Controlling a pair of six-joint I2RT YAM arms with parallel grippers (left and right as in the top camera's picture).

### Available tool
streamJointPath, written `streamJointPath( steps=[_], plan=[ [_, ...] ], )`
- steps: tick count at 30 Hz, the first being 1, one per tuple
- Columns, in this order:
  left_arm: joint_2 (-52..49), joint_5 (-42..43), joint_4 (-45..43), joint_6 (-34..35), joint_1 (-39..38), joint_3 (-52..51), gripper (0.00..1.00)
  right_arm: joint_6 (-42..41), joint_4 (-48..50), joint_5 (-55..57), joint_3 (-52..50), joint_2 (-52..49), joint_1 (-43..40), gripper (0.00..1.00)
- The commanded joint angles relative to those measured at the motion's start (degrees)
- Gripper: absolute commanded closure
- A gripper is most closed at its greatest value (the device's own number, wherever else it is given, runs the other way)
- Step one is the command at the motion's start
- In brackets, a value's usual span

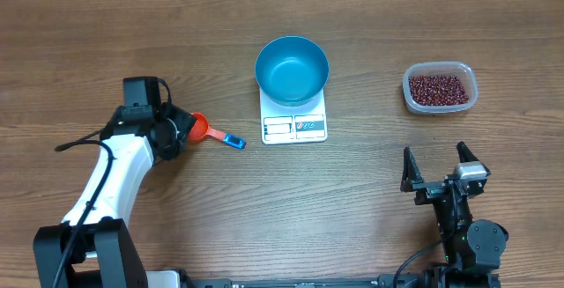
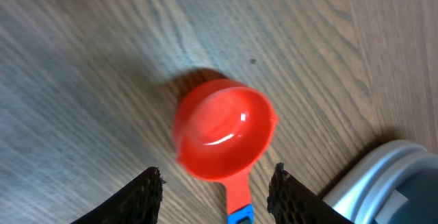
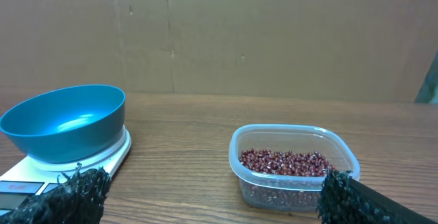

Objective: Scoop item into bowl and weigh 150g on scale
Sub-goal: 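Lower the left gripper and grasp the red scoop's rim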

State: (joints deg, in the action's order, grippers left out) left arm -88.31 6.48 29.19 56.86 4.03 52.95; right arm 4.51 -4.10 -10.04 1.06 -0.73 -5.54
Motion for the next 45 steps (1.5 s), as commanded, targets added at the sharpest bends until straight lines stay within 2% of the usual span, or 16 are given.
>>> streamJointPath(
  steps=[1,14,21,30,36,41,42,45],
  plan=[
    [-0.52,-3.06,-0.87,-0.74,-1.79,-0.42,0.47,-0.22,0.17,0.59,-0.61,0.57,0.13,0.00],
    [-0.90,-8.41,-0.76,-0.74,-3.48,-0.42,0.48,-0.22,0.17,0.59,-0.61,0.57,0.13,0.00],
    [-4.94,-7.98,-1.25,-0.68,-3.50,-0.42,0.61,-0.22,0.17,0.59,-0.61,0.57,0.13,0.00],
    [-9.86,-7.93,-4.26,-0.50,-3.48,-0.42,0.61,-0.22,0.17,0.59,-0.61,0.57,0.13,0.00],
    [-11.69,-8.00,-5.64,-0.48,-3.48,-0.42,0.65,-0.22,0.17,0.59,-0.61,0.57,0.13,0.00],
    [-12.74,-7.98,-5.66,-0.28,-3.48,-0.42,0.88,-0.22,0.17,0.59,-0.61,0.57,0.13,0.00],
    [-12.74,-7.98,-5.68,-0.28,-3.48,-0.42,0.96,-0.22,0.17,0.59,-0.61,0.57,0.13,0.00],
    [-12.72,-7.52,-5.66,-0.26,-3.28,-0.24,0.96,-0.22,0.17,0.59,-0.61,0.57,0.13,0.00]
  ],
)
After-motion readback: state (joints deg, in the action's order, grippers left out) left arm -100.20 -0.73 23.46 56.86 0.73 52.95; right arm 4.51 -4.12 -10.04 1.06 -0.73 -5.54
